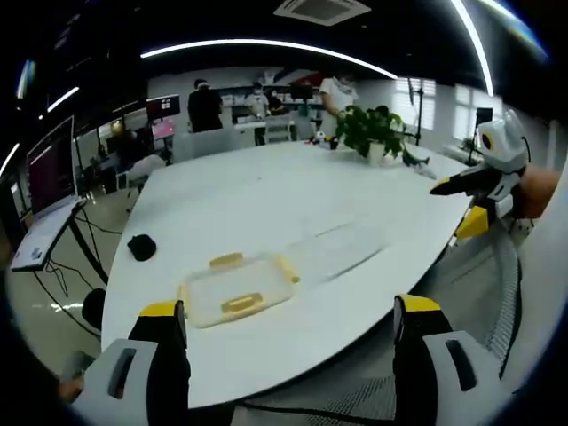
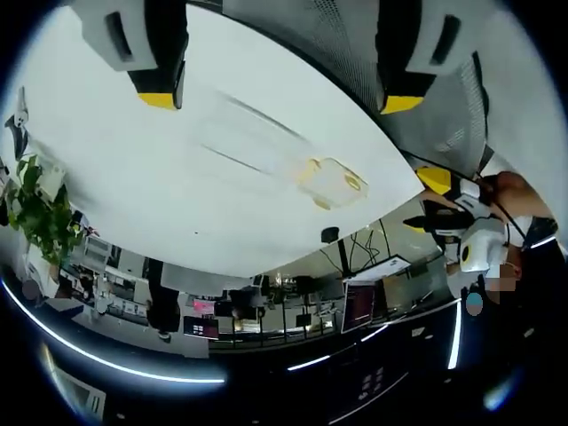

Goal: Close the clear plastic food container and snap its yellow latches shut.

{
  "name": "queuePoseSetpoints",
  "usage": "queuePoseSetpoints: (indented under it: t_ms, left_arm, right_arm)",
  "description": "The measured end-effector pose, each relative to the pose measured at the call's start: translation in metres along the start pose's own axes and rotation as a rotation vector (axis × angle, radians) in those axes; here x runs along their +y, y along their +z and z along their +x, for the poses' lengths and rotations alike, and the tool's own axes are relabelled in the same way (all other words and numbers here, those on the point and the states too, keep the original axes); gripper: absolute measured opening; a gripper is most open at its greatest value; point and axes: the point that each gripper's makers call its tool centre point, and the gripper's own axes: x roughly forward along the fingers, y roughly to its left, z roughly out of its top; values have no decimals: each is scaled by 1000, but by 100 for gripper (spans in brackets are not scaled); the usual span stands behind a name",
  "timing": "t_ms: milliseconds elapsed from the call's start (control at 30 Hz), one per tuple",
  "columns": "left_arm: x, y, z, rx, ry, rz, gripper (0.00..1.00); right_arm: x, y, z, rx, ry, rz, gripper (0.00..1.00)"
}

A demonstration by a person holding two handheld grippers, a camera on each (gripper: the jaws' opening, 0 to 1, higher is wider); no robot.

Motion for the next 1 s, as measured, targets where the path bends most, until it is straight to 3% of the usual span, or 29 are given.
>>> queuePoseSetpoints:
  t_ms: [733, 833, 1000]
  left_arm:
    - [2, 1, 1, -11, -1, -15, 94]
    - [-1, 2, 1, -17, -15, -45, 95]
    - [-1, 3, 1, -13, -11, -16, 94]
  right_arm:
    - [1, -1, 1, 3, 0, 3, 88]
    - [1, -1, 1, 3, -1, 5, 88]
    - [-1, -1, 0, 1, -4, 11, 87]
